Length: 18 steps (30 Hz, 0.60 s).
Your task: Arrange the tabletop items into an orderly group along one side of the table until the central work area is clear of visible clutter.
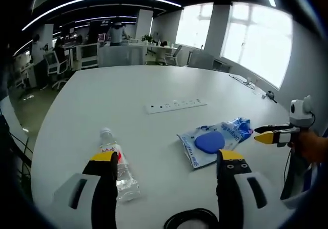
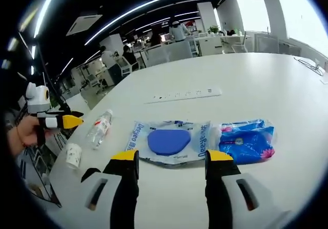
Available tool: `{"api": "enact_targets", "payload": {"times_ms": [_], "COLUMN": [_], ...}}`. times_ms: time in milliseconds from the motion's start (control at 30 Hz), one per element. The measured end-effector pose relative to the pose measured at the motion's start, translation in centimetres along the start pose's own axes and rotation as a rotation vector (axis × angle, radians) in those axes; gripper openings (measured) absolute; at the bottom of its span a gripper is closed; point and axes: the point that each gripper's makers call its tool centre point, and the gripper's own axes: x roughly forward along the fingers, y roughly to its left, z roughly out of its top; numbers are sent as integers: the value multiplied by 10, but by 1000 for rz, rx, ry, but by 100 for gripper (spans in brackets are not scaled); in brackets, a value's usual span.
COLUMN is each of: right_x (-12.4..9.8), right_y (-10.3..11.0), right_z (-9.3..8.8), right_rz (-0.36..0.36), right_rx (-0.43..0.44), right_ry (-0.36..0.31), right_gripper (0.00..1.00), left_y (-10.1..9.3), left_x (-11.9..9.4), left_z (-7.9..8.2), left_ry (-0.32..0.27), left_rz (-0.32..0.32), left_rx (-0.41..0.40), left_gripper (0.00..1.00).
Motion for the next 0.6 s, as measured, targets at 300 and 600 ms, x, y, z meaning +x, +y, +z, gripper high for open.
{"api": "enact_targets", "payload": {"times_ms": [300, 600], "right_x": [-3, -5], "right_y": [32, 67], "right_z": [-8, -17], "right_rz": [61, 134], "right_rx": [-32, -76], "right_ry": [24, 51], "right_gripper": [50, 50], "left_y": [5, 1], "left_x": [-41, -74], "left_z": [-16, -36], "left_ry": [-9, -10], "left_rz": [44, 83], "left_rx": [-26, -55], "left_gripper": [79, 78]}}
